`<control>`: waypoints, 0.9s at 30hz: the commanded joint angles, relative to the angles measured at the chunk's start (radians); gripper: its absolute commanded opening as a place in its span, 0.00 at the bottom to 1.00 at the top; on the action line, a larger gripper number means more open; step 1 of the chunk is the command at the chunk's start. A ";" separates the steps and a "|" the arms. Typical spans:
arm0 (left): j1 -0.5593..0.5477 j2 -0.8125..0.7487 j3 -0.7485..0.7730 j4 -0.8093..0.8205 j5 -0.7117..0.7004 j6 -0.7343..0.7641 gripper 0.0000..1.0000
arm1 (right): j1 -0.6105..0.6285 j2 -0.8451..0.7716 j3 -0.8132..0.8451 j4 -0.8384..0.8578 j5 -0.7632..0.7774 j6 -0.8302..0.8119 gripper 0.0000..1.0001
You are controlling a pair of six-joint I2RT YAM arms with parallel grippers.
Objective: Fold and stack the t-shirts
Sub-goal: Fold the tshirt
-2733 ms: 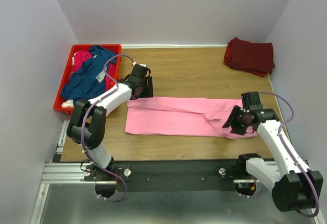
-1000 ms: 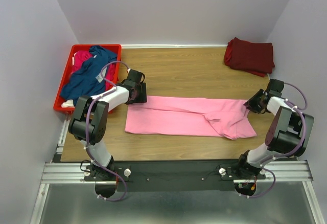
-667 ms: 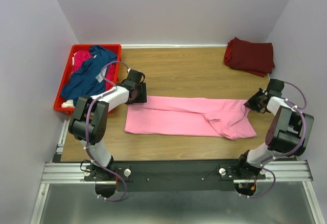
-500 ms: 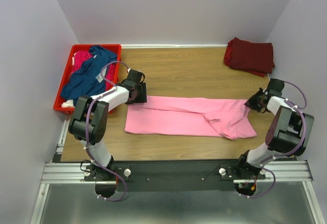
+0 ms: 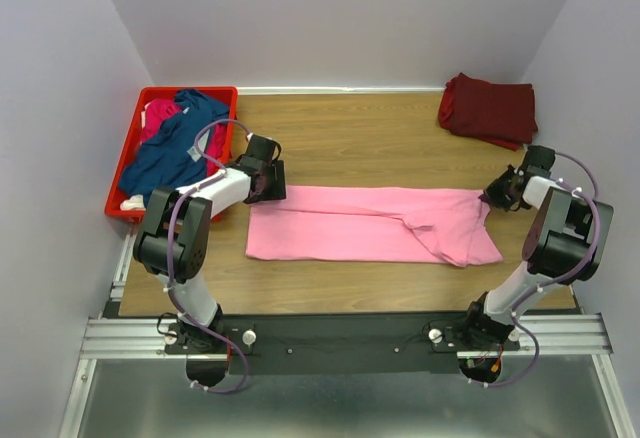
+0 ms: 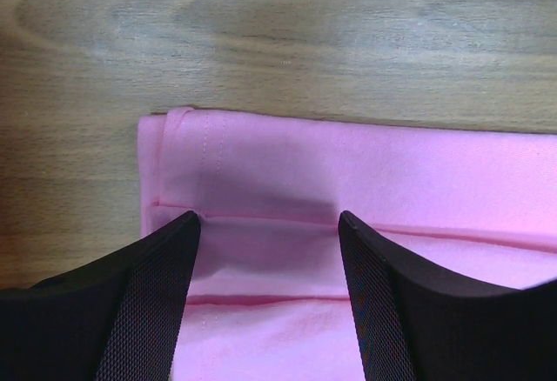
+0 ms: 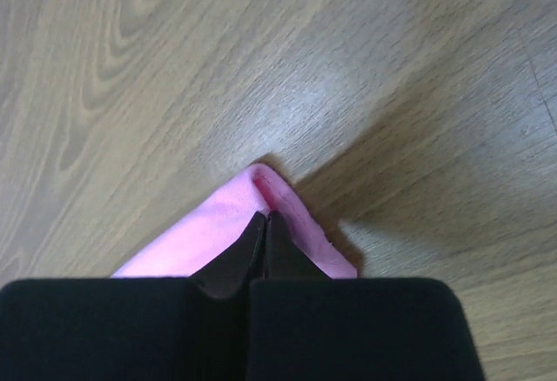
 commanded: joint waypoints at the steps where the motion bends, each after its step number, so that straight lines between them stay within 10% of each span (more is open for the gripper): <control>1: 0.011 0.023 -0.039 -0.012 0.001 -0.009 0.74 | -0.010 0.017 0.055 0.012 0.006 -0.003 0.01; 18: 0.010 0.005 -0.073 0.010 -0.013 -0.028 0.75 | -0.009 0.141 0.196 -0.020 -0.010 -0.027 0.06; 27: 0.003 -0.095 -0.037 -0.004 -0.008 -0.029 0.80 | 0.069 -0.026 0.225 -0.102 0.006 -0.039 0.48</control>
